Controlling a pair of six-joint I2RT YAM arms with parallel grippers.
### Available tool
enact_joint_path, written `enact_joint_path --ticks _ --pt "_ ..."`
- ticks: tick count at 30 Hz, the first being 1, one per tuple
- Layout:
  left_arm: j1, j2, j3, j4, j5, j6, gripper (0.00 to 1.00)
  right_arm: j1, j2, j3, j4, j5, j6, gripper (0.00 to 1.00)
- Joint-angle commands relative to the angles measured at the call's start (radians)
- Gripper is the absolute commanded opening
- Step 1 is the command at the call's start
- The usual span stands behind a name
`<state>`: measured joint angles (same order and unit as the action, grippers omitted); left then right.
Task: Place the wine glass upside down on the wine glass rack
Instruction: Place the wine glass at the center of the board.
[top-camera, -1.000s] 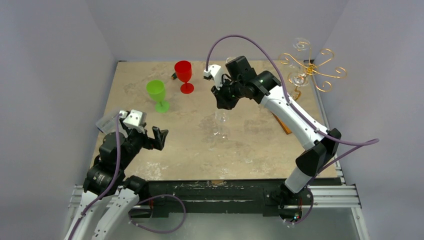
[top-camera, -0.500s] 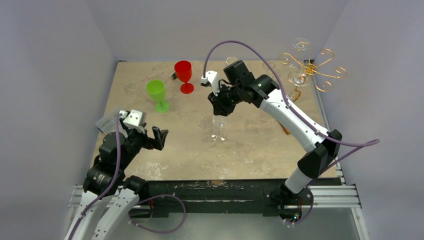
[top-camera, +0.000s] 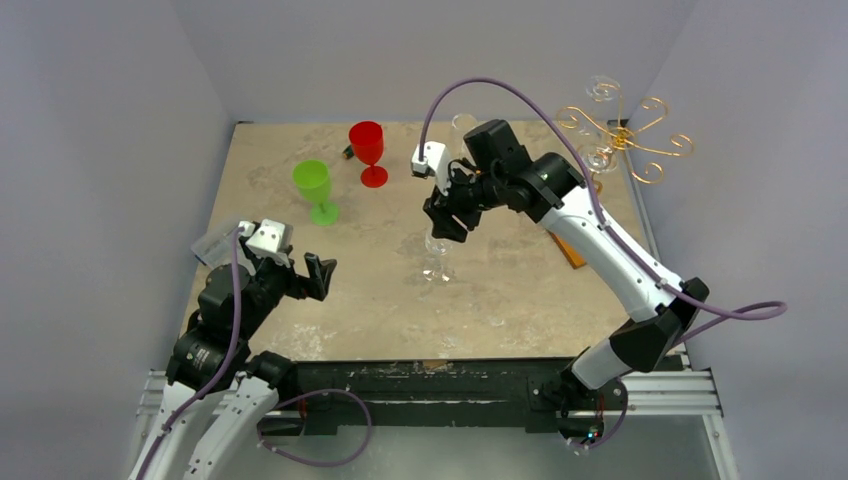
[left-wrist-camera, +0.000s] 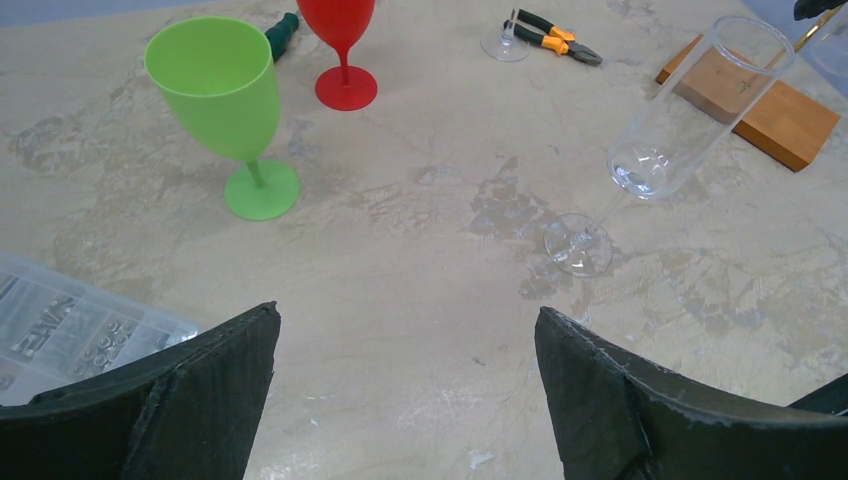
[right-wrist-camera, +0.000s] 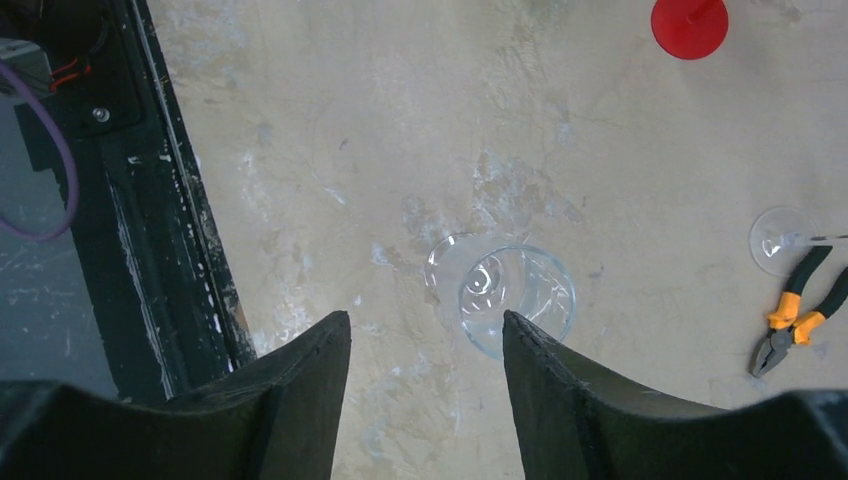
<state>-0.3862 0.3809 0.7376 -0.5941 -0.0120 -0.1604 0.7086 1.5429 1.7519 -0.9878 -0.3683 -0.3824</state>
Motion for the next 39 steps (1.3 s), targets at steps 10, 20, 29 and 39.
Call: enact_joint_path --ticks 10,20,29,39 --pt "0.009 -0.002 -0.007 0.038 0.070 0.022 0.95 0.005 -0.091 0.085 -0.103 -0.130 -0.120 0.59" --pt "0.009 -0.024 -0.034 0.118 0.199 0.008 0.97 -0.121 -0.226 -0.020 -0.095 -0.327 -0.163 0.59" --pt "0.009 0.064 -0.087 0.292 0.361 -0.168 0.97 -0.239 -0.456 -0.341 0.011 -0.447 -0.251 0.64" --pt "0.007 0.148 -0.266 0.598 0.383 -0.396 0.97 -0.278 -0.578 -0.684 0.051 -0.525 -0.401 0.66"
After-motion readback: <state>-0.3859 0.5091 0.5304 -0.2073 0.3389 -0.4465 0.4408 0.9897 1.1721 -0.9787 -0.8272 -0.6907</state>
